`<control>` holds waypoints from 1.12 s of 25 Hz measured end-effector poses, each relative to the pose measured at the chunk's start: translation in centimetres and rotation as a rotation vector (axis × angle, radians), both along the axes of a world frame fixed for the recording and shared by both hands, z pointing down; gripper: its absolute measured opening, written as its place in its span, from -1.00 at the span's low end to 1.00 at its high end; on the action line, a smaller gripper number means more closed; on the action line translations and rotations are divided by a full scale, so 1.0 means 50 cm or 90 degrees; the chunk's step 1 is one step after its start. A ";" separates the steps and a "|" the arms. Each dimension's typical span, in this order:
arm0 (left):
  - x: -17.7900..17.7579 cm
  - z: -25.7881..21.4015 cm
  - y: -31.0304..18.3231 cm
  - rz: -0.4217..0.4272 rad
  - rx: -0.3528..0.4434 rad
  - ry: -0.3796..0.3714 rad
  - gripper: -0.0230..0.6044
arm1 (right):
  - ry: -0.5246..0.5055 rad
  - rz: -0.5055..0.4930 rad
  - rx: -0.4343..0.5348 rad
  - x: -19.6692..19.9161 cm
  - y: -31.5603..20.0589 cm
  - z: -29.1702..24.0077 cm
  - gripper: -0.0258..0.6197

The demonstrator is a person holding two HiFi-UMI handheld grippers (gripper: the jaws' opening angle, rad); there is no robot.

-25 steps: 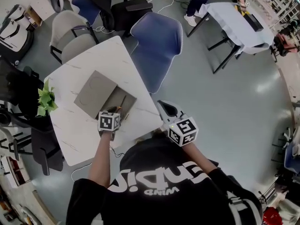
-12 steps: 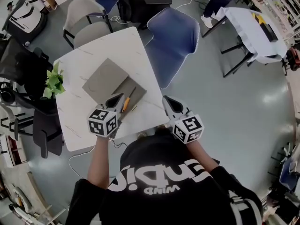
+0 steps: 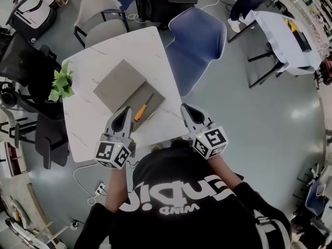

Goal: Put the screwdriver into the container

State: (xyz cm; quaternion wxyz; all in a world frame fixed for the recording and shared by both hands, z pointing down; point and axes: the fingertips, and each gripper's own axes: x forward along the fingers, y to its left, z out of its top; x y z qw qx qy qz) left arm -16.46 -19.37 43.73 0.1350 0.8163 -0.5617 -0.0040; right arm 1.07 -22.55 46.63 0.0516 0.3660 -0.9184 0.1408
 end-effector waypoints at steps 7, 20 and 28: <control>0.009 0.018 0.012 -0.016 0.045 0.002 -0.88 | -0.011 0.007 0.016 0.004 -0.005 -0.009 -0.88; 0.018 0.030 0.001 -0.005 0.015 0.006 -0.88 | 0.007 0.007 0.031 0.008 -0.009 -0.012 -0.88; 0.020 0.031 -0.004 -0.006 0.012 0.008 -0.88 | 0.008 0.005 0.031 0.007 -0.011 -0.009 -0.88</control>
